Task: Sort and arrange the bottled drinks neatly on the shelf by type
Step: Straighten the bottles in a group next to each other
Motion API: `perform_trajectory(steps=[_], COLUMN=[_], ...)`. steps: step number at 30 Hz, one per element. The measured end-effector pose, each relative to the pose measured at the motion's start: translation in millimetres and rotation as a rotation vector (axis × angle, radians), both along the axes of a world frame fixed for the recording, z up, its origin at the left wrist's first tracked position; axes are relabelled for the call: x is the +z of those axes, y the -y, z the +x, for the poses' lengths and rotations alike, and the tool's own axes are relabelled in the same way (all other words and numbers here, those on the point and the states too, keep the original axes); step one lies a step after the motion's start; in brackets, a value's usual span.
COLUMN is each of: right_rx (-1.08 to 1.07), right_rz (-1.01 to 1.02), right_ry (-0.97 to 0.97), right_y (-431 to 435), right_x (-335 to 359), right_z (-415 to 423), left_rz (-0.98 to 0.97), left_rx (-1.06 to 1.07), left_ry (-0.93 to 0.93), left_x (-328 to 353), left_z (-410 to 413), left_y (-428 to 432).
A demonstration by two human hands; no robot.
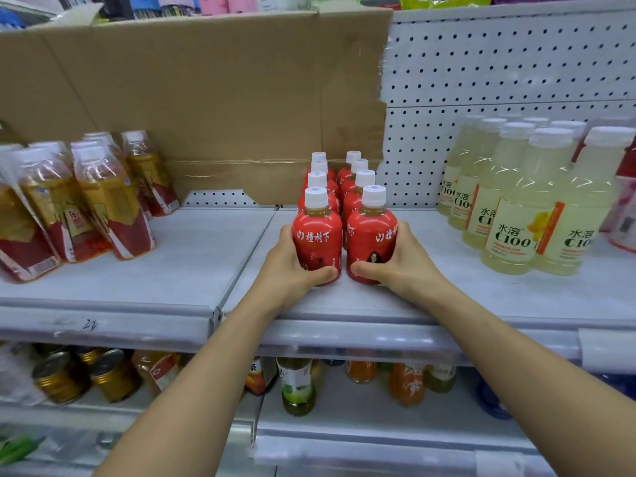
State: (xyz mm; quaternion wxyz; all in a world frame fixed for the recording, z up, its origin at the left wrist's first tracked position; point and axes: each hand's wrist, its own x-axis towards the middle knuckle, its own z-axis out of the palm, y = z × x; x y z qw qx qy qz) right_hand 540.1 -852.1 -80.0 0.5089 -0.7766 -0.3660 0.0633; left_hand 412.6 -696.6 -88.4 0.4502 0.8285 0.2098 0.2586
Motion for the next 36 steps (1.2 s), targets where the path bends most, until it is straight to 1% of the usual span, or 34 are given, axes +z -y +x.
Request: perform_trajectory(steps=[5, 14, 16, 18, 20, 22, 23, 26, 28, 31, 34, 36], right_rx=[0.021, 0.008, -0.079, -0.206, -0.269, -0.28, -0.269, -0.195, -0.112, 0.024, 0.131, 0.161], right_rz=[-0.014, -0.047, 0.006, 0.109, 0.204, 0.218, 0.211, 0.235, 0.262, 0.283, 0.224, 0.173], right_ry=[-0.033, -0.043, 0.061, 0.24, 0.448, 0.647, 0.712, 0.82, 0.797, 0.677, 0.49, 0.354], right_y=[2, 5, 6, 4, -3, -19, -31, -76, -114, -178, -243, -280], right_x=[1, 5, 5, 8, 15, 22, 24, 29, 32, 40, 55, 68], right_z=[-2, -6, -12, -23, -40, -58, -68, -103, -126, -154, -177, -188], left_rz=[-0.006, 0.049, 0.098, 0.175, 0.285, 0.371, 0.384, 0.403, 0.445, 0.513, 0.59, 0.66], left_rx=[0.009, 0.01, 0.002, 0.009, 0.042, 0.061, 0.062, 0.064, 0.068, 0.089, 0.118, 0.138], left_ry=[-0.003, -0.026, -0.043, -0.052, -0.038, 0.018, 0.055, 0.135, 0.17, 0.198, 0.236, 0.258], left_x=[0, 7, 8, 11, 14, 16, 17, 21, 26, 39, 61, 81], left_z=[-1, -9, -14, -23, -37, -55, -65, -99, -125, -163, -197, -210], left_y=[1, 10, 11, 8, 0, -14, -23, -59, -90, -144, -200, -230])
